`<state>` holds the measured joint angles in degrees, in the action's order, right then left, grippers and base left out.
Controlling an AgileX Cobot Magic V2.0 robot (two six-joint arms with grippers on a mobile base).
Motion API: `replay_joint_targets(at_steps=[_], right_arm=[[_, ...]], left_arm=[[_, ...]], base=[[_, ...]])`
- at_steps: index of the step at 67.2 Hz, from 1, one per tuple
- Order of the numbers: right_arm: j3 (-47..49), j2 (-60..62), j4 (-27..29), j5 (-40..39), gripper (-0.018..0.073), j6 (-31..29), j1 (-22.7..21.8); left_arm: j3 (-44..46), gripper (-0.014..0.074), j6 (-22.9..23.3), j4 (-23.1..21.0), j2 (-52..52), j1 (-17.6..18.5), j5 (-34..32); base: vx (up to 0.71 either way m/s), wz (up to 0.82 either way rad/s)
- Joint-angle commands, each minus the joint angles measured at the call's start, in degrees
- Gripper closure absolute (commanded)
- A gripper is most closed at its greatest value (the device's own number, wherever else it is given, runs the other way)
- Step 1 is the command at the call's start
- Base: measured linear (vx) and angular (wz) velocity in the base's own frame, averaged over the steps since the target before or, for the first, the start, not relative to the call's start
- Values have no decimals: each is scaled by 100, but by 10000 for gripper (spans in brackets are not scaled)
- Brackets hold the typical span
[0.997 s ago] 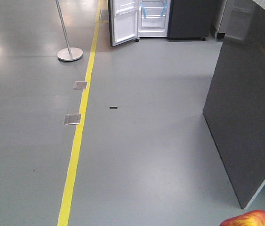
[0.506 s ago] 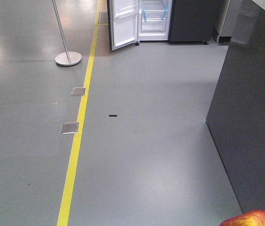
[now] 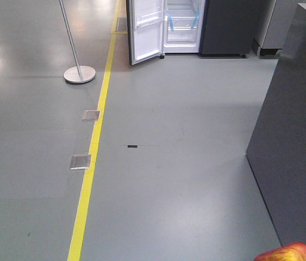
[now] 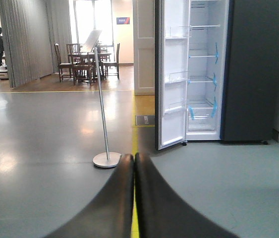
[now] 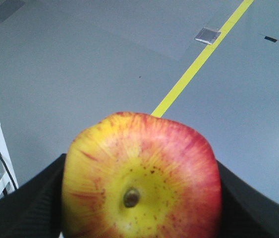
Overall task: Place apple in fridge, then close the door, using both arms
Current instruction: 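Drive toward the fridge door holding the apple in the right gripper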
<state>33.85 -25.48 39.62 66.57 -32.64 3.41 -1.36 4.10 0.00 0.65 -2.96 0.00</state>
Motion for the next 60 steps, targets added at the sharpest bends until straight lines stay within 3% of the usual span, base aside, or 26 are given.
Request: replay_joint_targets(at_steps=[1,60], right_arm=[[142,-41,295,-225,472,-27,0],[142,-41,295,-225,472,-27,0]], left_arm=[[98,603,12,0,76,-6,-389],[98,603,12,0,76,-6,-389]], base=[[24,4],[25,1]])
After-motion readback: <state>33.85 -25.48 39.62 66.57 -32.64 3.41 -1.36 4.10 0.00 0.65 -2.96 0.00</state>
